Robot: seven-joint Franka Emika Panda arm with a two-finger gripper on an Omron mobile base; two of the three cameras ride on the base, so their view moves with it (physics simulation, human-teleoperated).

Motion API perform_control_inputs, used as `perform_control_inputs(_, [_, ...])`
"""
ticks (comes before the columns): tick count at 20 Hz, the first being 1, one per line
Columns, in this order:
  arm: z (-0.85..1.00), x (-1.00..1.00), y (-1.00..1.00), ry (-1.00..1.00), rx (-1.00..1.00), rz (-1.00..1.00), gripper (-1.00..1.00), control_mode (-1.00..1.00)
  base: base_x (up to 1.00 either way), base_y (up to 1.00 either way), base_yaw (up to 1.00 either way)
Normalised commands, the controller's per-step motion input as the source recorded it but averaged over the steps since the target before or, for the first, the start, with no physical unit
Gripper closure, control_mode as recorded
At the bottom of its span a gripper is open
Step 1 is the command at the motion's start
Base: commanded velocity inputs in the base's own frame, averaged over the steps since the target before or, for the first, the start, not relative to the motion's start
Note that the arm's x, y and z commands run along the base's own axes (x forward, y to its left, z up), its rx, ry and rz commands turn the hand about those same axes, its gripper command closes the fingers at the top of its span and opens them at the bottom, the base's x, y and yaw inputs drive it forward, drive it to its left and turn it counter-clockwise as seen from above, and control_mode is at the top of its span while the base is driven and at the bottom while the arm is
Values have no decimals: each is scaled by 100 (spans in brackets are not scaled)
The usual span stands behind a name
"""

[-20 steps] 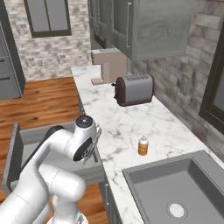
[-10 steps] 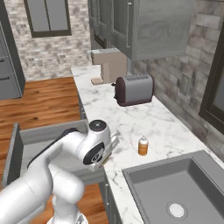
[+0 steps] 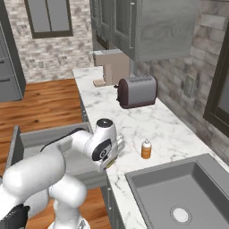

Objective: Restock the sink supplies by placing the sponge and soap dispenser on the counter and next to the sink. Make sure the soap dispenser is upright.

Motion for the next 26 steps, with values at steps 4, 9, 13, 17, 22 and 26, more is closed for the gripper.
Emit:
perform_control_inputs(4, [-29, 19, -17, 0, 0, -1, 100, -100, 0, 0, 0])
perform_control_inputs(9, [-3, 3, -38, 0, 0, -2, 100, -100, 0, 0, 0])
perform_control_inputs(13, [-3, 3, -33, 0, 0, -2, 100, -100, 0, 0, 0])
perform_control_inputs(17, [-8, 9, -19, 0, 0, -1, 100, -100, 0, 0, 0])
perform_control_inputs(22, [-23, 16, -13, 0, 0, -3, 100, -100, 0, 0, 0])
perform_control_inputs(26, [-33, 19, -3, 0, 0, -2, 100, -100, 0, 0, 0])
